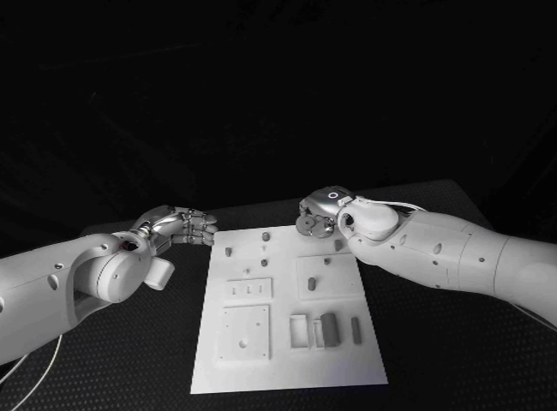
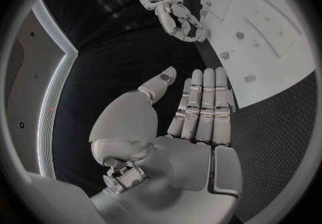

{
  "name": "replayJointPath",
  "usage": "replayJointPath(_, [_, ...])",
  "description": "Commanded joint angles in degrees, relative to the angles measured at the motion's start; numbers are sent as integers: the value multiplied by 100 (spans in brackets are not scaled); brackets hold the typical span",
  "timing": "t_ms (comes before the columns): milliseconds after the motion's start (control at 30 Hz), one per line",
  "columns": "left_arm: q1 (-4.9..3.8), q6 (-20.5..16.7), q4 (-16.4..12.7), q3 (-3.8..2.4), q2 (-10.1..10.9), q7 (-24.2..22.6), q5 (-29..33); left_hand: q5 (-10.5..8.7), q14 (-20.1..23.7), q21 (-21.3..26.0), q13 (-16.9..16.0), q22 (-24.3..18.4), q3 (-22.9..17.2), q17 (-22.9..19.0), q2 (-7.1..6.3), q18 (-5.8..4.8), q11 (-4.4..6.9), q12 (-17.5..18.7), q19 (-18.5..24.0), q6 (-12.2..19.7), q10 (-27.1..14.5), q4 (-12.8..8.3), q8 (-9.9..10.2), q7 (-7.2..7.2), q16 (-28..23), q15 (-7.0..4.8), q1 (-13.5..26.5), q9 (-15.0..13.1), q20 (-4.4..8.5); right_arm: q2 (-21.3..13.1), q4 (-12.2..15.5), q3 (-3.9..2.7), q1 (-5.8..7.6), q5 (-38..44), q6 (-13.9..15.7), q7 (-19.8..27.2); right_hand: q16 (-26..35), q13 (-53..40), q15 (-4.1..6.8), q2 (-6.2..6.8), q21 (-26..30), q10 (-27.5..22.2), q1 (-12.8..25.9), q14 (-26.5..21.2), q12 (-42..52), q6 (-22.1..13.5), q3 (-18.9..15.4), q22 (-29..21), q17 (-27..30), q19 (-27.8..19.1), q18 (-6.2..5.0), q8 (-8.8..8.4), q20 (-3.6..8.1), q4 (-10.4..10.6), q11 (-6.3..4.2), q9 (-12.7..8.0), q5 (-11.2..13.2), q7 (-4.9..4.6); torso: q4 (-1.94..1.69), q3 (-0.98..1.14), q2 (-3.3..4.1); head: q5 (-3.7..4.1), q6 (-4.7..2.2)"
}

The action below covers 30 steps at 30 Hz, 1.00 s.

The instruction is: Assemble the parts on the task board

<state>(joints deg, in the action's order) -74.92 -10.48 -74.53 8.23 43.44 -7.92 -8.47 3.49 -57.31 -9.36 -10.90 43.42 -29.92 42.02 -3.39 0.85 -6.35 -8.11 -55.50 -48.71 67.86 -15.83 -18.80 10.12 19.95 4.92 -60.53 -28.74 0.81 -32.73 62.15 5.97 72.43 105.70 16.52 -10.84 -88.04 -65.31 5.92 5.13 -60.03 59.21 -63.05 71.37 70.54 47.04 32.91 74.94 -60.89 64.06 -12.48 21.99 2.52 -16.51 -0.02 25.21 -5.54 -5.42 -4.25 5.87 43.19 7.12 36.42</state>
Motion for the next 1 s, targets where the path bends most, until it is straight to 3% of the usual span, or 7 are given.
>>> replayJointPath(33, [-3,1,-7,-4,-13,-62,-21,-22,-18,25,-8,5,19,9,-22,98,-13,39,6,25,-11,1,25,18,-26,26,32,-5,-22,60,197,1,2,520,300,-260,-20,8,-4,14,-35,44,24,56,18,1014,41,81,-3,46,-252,-9,8,12,-11,6,5,-66,-314,-4,-2,-21,-20])
replayJointPath(233, [-2,-3,-4,-4,-16,-69,-21,-22,-18,27,-10,7,19,12,-22,98,-14,40,6,25,-11,1,25,18,-29,26,31,-6,-23,266,394,18,-3,768,323,-319,-15,21,3,41,-35,65,41,73,12,1025,56,79,3,69,-252,-13,21,16,-17,9,6,-61,-316,-3,0,-54,-47])
replayJointPath(400, [-2,-2,4,-4,-29,-74,-21,-22,-19,28,-11,8,19,15,-21,98,-14,42,6,26,-11,1,26,19,-32,26,31,-8,-23,413,461,113,-15,903,391,-379,-11,28,5,51,-34,72,48,74,6,1025,65,78,15,78,-252,-18,26,18,-18,9,5,-60,-313,-7,1,-97,-69])
replayJointPath(667, [-1,5,23,-4,-54,-78,-22,-22,-20,30,-13,10,19,19,-20,99,-14,45,6,27,-11,2,27,19,-37,27,31,-9,-24,697,396,268,-72,1053,467,-461,-6,40,8,68,-32,87,53,87,-1,1032,79,76,18,92,-252,-22,35,18,-21,11,5,-56,-332,-3,2,-170,-62])
replayJointPath(800, [-1,16,45,-4,-76,-82,-22,-22,-20,31,-14,11,19,21,-19,99,-14,46,6,28,-11,2,28,19,-39,27,31,-10,-24,819,316,299,-120,1072,480,-450,-4,43,9,70,-31,92,52,93,-4,1034,85,75,16,96,-252,-24,37,17,-23,12,5,-55,-338,-2,0,-200,-38])
replayJointPath(1000, [-1,19,61,-3,-89,-80,-22,-22,-20,33,-16,12,19,24,-16,99,-15,48,6,29,-11,3,29,20,-43,27,32,-11,-25,949,204,317,-138,1072,455,-423,-1,49,11,71,-28,98,51,97,-8,1035,94,74,20,101,-252,-27,42,15,-24,13,5,-55,-321,6,0,-239,-14])
